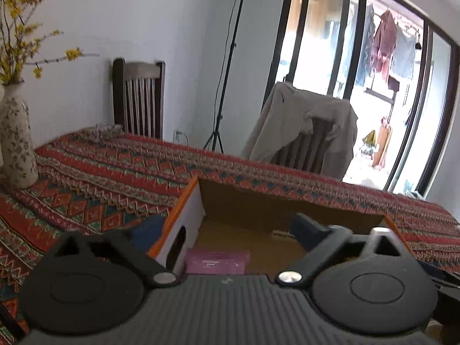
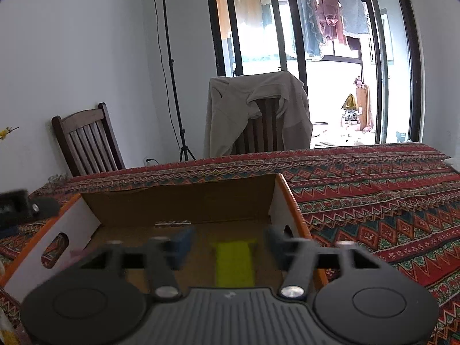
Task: Organize snacks
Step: 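Carry the pink packet and lime-green packet over the cardboard box with both grippers, then open both grippers to drop the packets into the box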
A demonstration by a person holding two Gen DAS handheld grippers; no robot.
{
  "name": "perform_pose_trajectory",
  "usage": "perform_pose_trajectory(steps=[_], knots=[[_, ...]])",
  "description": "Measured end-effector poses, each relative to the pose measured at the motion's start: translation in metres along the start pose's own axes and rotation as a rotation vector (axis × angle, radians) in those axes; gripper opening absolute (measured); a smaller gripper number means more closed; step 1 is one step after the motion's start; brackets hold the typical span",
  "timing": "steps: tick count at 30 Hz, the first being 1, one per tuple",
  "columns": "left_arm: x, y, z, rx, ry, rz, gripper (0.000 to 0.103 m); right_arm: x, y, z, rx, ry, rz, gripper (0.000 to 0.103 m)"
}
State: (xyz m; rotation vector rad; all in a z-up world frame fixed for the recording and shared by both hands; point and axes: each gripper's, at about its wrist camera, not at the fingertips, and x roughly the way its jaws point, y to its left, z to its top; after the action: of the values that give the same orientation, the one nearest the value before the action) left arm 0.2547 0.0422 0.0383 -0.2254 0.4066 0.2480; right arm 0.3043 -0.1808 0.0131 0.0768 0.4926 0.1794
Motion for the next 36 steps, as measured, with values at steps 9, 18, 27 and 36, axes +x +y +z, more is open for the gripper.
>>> perform_pose_trajectory(steps=[9, 18, 27, 36], knots=[[-0.01, 0.006, 0.004, -0.037, -0.026, -0.017, 0.103, -0.011, -0.001, 0.003, -0.005, -0.036, 0.004, 0.103], [-0.045, -0.002, 0.017, -0.038, -0.079, -0.051, 0.103, -0.032, 0.0, 0.015, -0.007, -0.075, 0.014, 0.103], [-0.088, -0.002, 0.019, -0.027, -0.114, -0.083, 0.103, -0.074, 0.003, 0.024, -0.038, -0.124, 0.023, 0.103], [-0.127, 0.015, 0.005, 0.002, -0.113, -0.092, 0.103, -0.121, 0.001, 0.01, -0.073, -0.131, 0.052, 0.103]])
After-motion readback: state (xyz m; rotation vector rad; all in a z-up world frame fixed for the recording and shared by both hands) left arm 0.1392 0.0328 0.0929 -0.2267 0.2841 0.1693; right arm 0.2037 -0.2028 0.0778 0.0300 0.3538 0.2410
